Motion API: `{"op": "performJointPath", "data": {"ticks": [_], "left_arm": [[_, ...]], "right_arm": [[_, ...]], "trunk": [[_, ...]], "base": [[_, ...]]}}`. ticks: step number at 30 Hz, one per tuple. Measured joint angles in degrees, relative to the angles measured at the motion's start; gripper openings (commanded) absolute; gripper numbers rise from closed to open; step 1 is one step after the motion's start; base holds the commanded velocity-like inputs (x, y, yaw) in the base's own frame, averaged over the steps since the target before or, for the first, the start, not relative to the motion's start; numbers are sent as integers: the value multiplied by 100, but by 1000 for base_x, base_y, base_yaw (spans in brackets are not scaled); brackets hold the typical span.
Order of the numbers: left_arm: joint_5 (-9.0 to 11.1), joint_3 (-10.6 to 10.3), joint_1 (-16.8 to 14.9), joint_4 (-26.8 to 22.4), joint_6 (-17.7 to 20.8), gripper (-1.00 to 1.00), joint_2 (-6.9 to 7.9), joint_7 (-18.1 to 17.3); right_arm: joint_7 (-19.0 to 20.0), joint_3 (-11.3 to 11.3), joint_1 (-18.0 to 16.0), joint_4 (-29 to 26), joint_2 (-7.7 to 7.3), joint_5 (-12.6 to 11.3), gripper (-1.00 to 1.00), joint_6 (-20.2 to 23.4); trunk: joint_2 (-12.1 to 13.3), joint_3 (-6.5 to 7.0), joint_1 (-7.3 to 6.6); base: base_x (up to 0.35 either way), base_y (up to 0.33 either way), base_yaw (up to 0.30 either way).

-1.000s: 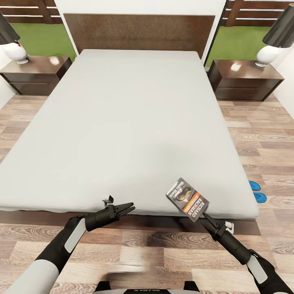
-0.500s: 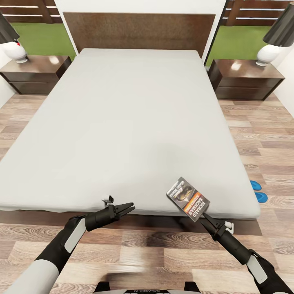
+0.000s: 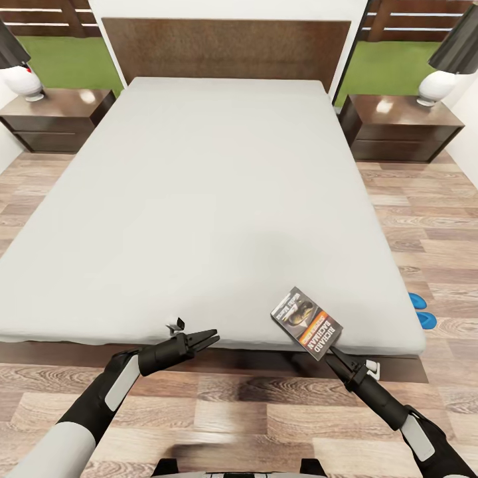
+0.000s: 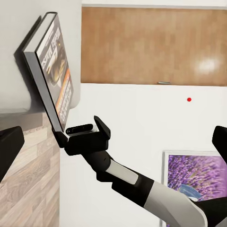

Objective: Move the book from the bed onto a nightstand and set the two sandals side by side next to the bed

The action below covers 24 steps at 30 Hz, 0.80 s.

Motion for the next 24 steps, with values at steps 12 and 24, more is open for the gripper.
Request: {"op": "performJointPath", "data": {"ticks": [12, 24], "left_arm": [[-2, 0, 0, 0, 0, 100, 0, 6], [-3, 1, 0, -1, 0, 100, 0, 7]], "right_arm": [[0, 0, 3, 2, -5, -1, 100, 0], [-1, 2, 1, 1, -5, -2, 100, 0]], "trunk": [[0, 0, 0], [0, 0, -1]], "base": [[0, 32, 0], [13, 33, 0]]}}
